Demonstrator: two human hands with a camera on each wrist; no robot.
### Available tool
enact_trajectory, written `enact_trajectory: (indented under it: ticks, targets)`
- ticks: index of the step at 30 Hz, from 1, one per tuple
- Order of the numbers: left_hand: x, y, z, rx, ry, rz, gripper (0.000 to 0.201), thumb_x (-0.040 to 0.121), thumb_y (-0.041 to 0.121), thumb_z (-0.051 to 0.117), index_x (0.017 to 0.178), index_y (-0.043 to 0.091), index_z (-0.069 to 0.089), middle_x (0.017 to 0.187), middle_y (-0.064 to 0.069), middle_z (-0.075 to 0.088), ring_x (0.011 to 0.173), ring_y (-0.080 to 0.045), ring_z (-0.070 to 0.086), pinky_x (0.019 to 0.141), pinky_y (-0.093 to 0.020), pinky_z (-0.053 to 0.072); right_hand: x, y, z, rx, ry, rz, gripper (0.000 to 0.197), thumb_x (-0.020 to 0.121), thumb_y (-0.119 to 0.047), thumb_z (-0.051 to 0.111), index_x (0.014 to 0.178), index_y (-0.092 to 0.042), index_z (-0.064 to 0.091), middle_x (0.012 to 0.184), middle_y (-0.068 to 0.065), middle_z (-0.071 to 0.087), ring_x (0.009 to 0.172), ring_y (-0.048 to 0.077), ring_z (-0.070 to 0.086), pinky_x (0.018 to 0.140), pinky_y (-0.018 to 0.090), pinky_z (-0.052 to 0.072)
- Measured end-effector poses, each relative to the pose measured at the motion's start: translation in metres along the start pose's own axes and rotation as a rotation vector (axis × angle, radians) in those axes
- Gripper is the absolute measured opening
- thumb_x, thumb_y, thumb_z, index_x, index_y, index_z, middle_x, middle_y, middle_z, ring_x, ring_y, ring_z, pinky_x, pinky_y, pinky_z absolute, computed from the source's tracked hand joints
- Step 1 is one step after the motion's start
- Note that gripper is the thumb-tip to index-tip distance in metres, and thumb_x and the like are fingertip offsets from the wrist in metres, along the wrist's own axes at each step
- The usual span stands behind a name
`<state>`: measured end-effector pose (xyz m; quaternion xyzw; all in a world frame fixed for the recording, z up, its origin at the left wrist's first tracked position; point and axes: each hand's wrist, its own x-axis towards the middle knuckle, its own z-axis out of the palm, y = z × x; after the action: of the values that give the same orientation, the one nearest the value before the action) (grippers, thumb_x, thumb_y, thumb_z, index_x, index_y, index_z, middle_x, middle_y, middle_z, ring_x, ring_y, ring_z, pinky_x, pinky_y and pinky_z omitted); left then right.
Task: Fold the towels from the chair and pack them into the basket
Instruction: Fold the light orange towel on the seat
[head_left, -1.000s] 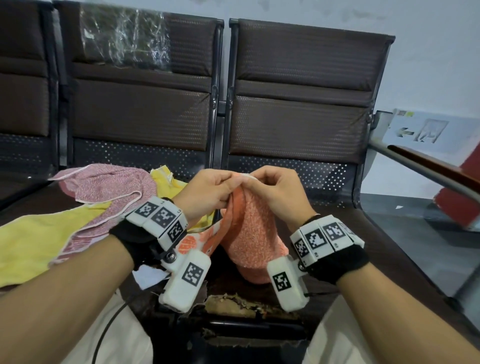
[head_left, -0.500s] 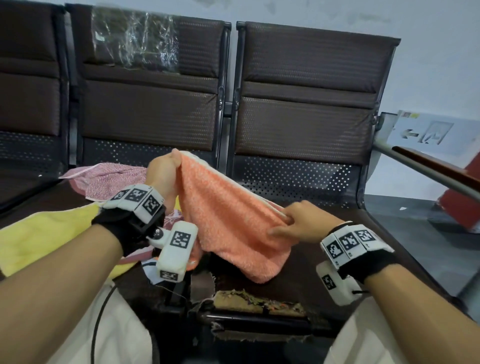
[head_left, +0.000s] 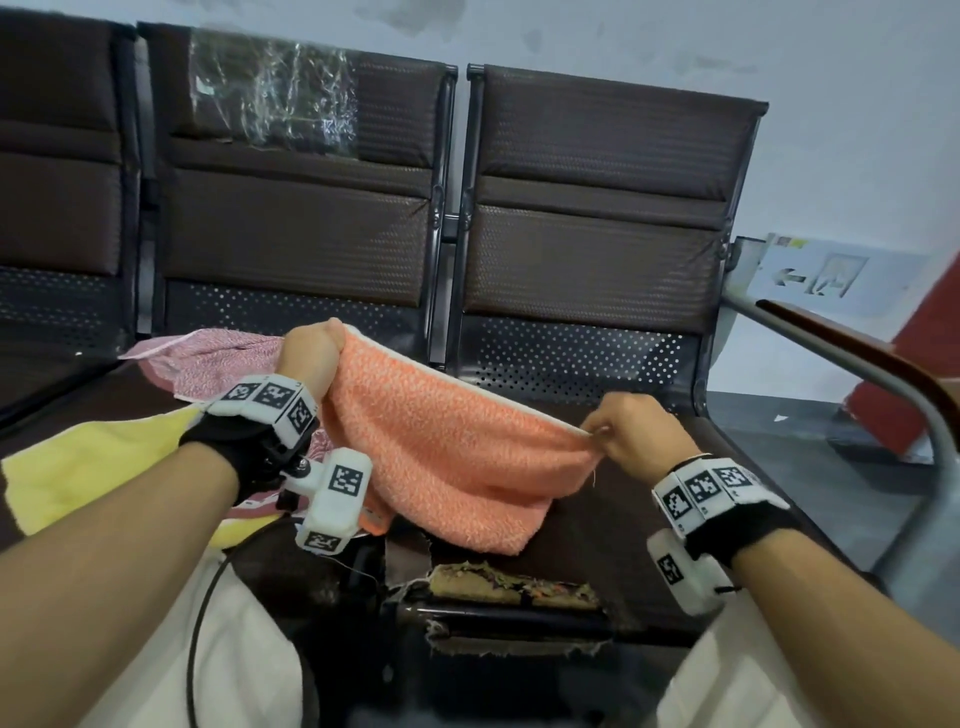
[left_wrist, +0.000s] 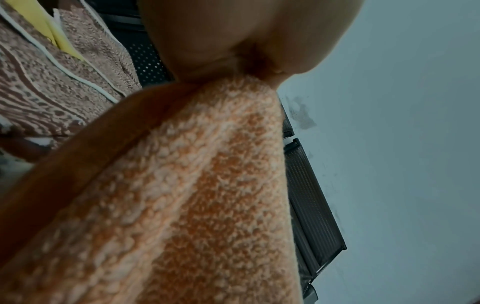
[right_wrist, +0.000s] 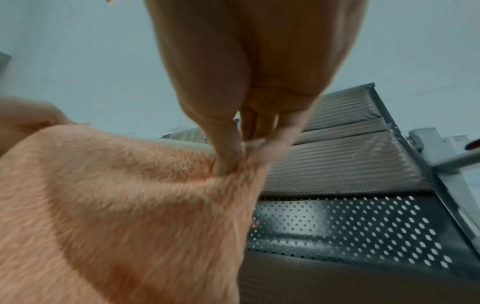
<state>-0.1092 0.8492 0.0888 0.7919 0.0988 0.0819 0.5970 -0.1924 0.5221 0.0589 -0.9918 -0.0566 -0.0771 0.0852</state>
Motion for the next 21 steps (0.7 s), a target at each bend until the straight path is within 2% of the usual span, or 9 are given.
enact_trajectory:
  ticks: [2, 4, 7, 10, 13, 15, 17, 19, 21]
  targets:
    - [-0.005, 0.004, -0.001, -0.038, 0.035, -0.026, 0.038, 0.092, 0.019, 0.038, 0.112, -0.005, 0.061, 0.116, -0.025, 0.059, 0.111, -0.039, 0.054, 0.101, -0.048, 0.041, -0.002, -0.009, -0.002, -0.088, 0.154, -0.178, 0.010, 0.079, -0.019, 0.073, 0.085, -0.026, 0.077, 0.090, -0.006, 0.051, 0.086, 0.017, 0.051, 0.070, 0.034, 0.045]
    - [-0.003, 0.002, 0.000, -0.040, 0.037, 0.006, 0.033, 0.090, 0.018, 0.037, 0.099, 0.000, 0.063, 0.102, -0.020, 0.059, 0.098, -0.033, 0.054, 0.096, -0.042, 0.044, -0.003, -0.016, 0.000, -0.188, 0.179, -0.306, 0.006, 0.074, -0.023, 0.076, 0.080, -0.025, 0.076, 0.094, -0.004, 0.051, 0.090, 0.020, 0.044, 0.076, 0.035, 0.043]
    - [-0.004, 0.001, 0.002, 0.002, 0.066, 0.061, 0.026, 0.090, 0.016, 0.037, 0.084, 0.008, 0.061, 0.082, -0.013, 0.050, 0.081, -0.025, 0.044, 0.077, -0.038, 0.040, -0.004, -0.017, 0.010, -0.183, 0.048, -0.181, 0.006, 0.086, -0.029, 0.064, 0.089, -0.025, 0.063, 0.106, -0.006, 0.051, 0.102, 0.018, 0.043, 0.088, 0.031, 0.035]
    - [-0.009, 0.002, 0.007, 0.004, 0.061, 0.121, 0.025, 0.088, 0.014, 0.038, 0.065, 0.012, 0.047, 0.063, -0.002, 0.035, 0.065, -0.021, 0.034, 0.065, -0.034, 0.028, -0.001, -0.011, 0.012, -0.100, 0.039, -0.046, 0.010, 0.095, -0.029, 0.050, 0.091, -0.021, 0.047, 0.096, 0.001, 0.061, 0.093, 0.025, 0.058, 0.077, 0.033, 0.035]
    - [-0.022, 0.006, 0.016, 0.007, 0.053, 0.189, 0.032, 0.086, 0.011, 0.038, 0.055, 0.016, 0.033, 0.057, 0.002, 0.030, 0.055, -0.016, 0.027, 0.055, -0.033, 0.023, 0.000, -0.012, 0.006, 0.033, 0.114, 0.067, 0.008, 0.093, -0.024, 0.051, 0.095, -0.017, 0.054, 0.089, 0.007, 0.067, 0.083, 0.029, 0.063, 0.071, 0.036, 0.046]
    - [-0.037, 0.012, 0.023, -0.008, 0.033, 0.240, 0.035, 0.087, 0.011, 0.039, 0.054, 0.018, 0.036, 0.057, 0.005, 0.034, 0.055, -0.012, 0.031, 0.052, -0.031, 0.025, 0.003, -0.015, -0.004, 0.143, 0.247, 0.141, 0.008, 0.090, -0.021, 0.054, 0.090, -0.015, 0.061, 0.086, 0.006, 0.068, 0.081, 0.026, 0.063, 0.070, 0.031, 0.047]
    - [-0.048, 0.019, 0.029, -0.110, -0.023, 0.257, 0.037, 0.090, 0.010, 0.039, 0.055, 0.020, 0.044, 0.060, 0.006, 0.041, 0.058, -0.009, 0.036, 0.055, -0.029, 0.030, 0.007, -0.015, -0.020, 0.276, 0.404, 0.231, 0.010, 0.089, -0.020, 0.056, 0.088, -0.014, 0.064, 0.084, 0.004, 0.068, 0.080, 0.021, 0.060, 0.069, 0.025, 0.039]
    - [-0.053, 0.030, 0.027, -0.208, -0.057, 0.246, 0.031, 0.093, 0.012, 0.038, 0.071, 0.012, 0.060, 0.072, 0.002, 0.051, 0.068, -0.012, 0.043, 0.065, -0.030, 0.036, 0.012, -0.017, -0.039, 0.424, 0.553, 0.297, 0.011, 0.088, -0.015, 0.056, 0.090, -0.012, 0.067, 0.082, 0.001, 0.063, 0.078, 0.017, 0.053, 0.068, 0.021, 0.033]
    - [-0.054, 0.046, 0.022, -0.298, -0.070, 0.223, 0.030, 0.096, 0.014, 0.038, 0.091, 0.003, 0.065, 0.080, -0.004, 0.053, 0.077, -0.016, 0.046, 0.071, -0.031, 0.037, 0.014, -0.021, -0.058, 0.539, 0.688, 0.315, 0.014, 0.089, -0.009, 0.053, 0.093, -0.007, 0.067, 0.082, -0.001, 0.058, 0.079, 0.015, 0.050, 0.065, 0.015, 0.028]
